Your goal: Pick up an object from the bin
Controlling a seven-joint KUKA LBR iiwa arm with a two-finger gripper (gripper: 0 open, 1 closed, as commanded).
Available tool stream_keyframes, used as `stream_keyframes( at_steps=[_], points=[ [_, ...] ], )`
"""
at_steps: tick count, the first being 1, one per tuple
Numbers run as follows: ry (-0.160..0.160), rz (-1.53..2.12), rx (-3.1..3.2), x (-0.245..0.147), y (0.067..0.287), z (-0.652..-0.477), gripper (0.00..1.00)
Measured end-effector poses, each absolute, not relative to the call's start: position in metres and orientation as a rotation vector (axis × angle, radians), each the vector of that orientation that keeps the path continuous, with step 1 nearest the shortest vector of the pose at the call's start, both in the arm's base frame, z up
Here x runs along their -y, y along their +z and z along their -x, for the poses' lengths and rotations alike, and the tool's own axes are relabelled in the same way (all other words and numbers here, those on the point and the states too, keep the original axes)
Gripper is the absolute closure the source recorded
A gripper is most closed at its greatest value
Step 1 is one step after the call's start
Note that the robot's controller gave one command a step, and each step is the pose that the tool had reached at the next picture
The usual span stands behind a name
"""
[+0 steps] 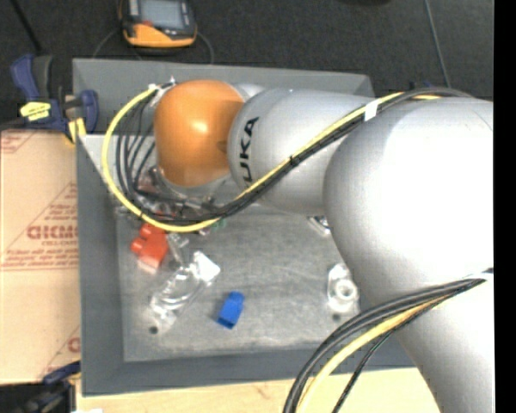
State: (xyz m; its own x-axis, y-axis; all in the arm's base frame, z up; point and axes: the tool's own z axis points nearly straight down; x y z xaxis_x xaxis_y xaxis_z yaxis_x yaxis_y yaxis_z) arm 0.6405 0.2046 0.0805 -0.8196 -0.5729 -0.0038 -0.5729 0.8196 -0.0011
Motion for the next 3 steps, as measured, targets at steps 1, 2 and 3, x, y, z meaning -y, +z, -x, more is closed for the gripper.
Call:
stream_keyframes(
  at_steps=[1, 2, 3],
  points=[
    [0.006, 0.931, -2.991, -0.206, 0.085, -0.642, 1.00],
    [0.004, 0.713, -3.054, -0.226, 0.143, -0.602, 1.00],
    [0.001, 0.737, -3.041, -0.227, 0.247, -0.599, 1.00]
  ],
)
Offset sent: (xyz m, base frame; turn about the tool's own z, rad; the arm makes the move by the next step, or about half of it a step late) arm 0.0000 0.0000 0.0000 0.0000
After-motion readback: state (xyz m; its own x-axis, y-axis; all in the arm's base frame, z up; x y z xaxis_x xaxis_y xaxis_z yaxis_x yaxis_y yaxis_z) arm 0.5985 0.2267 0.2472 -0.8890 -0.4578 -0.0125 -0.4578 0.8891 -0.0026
